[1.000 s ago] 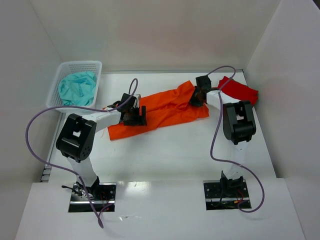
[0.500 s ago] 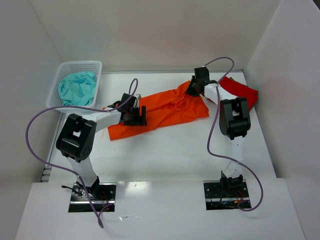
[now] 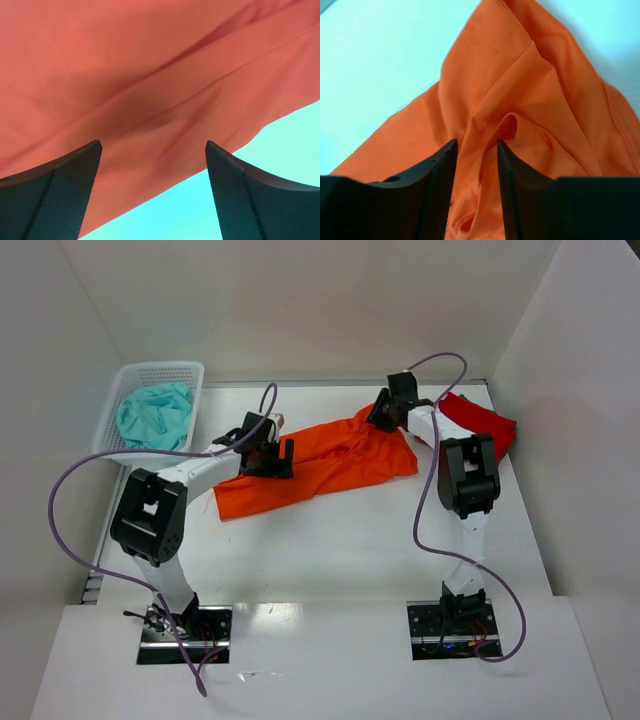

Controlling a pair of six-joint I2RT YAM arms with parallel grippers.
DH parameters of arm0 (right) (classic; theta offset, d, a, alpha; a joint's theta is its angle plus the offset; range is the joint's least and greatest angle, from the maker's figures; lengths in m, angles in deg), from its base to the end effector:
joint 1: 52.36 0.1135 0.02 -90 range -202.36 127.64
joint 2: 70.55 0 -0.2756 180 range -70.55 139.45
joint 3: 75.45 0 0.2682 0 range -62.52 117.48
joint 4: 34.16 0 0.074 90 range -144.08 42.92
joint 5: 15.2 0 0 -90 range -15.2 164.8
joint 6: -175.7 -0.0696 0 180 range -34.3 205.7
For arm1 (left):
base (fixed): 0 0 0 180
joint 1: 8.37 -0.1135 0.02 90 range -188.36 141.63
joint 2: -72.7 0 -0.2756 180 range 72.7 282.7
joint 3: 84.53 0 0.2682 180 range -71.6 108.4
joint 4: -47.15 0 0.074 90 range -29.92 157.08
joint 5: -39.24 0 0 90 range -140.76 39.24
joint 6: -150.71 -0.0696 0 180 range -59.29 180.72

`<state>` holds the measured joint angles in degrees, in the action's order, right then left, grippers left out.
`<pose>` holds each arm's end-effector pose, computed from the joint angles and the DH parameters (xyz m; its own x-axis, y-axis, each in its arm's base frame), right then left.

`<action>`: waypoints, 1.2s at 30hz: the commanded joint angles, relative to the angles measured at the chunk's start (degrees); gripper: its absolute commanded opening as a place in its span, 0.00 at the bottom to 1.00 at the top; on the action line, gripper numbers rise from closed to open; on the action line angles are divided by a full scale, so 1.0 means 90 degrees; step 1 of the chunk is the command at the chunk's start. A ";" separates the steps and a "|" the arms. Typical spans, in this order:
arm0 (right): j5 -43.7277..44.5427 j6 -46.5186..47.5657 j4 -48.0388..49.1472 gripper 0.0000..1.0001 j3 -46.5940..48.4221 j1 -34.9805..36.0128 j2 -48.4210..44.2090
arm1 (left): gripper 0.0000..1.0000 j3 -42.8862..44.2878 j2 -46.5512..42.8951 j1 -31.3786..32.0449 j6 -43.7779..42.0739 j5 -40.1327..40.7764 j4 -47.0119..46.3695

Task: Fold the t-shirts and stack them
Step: Fold the other side of the tshirt into a rectangle

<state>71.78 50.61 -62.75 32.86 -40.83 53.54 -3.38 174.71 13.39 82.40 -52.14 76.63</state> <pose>0.5236 0.1106 0.1685 -0.6966 0.4438 -0.5637 0.2004 0.8748 0.4411 0.3891 -0.1571 0.1770 -0.8066 -0.0759 -0.5862 0.0934 0.9629 -0.2531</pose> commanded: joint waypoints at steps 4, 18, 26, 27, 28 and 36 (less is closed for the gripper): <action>0.0423 0.0169 0.0243 0.52 -0.0631 0.0076 -0.1943 | 0.99 0.0633 -0.0748 -0.0210 -0.1099 0.0431 0.0030; -0.0006 -0.0056 0.0364 0.02 -0.2600 0.0135 -0.2279 | 1.00 0.0105 -0.0622 -0.0210 -0.3074 0.0876 -0.0189; -0.0202 0.0002 0.0491 0.02 -0.2042 0.0339 -0.1406 | 1.00 0.0106 -0.0337 -0.0358 -0.3534 0.0144 -0.0119; -0.0202 0.0002 0.0491 0.02 -0.1833 0.0340 -0.1301 | 1.00 0.0172 -0.0195 -0.0433 -0.3638 0.0077 -0.0034; -0.0268 0.0002 0.0491 0.03 -0.1724 0.0340 -0.1071 | 1.00 0.0230 -0.0192 -0.0511 -0.3735 0.0000 0.0024; -0.0456 -0.0115 0.0432 0.03 -0.0600 0.0517 -0.0244 | 1.00 0.0291 0.0217 -0.0699 -0.3906 -0.0218 0.0212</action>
<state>68.71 50.19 -60.31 22.65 -37.31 50.19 -2.37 175.38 7.63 49.96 -51.96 78.05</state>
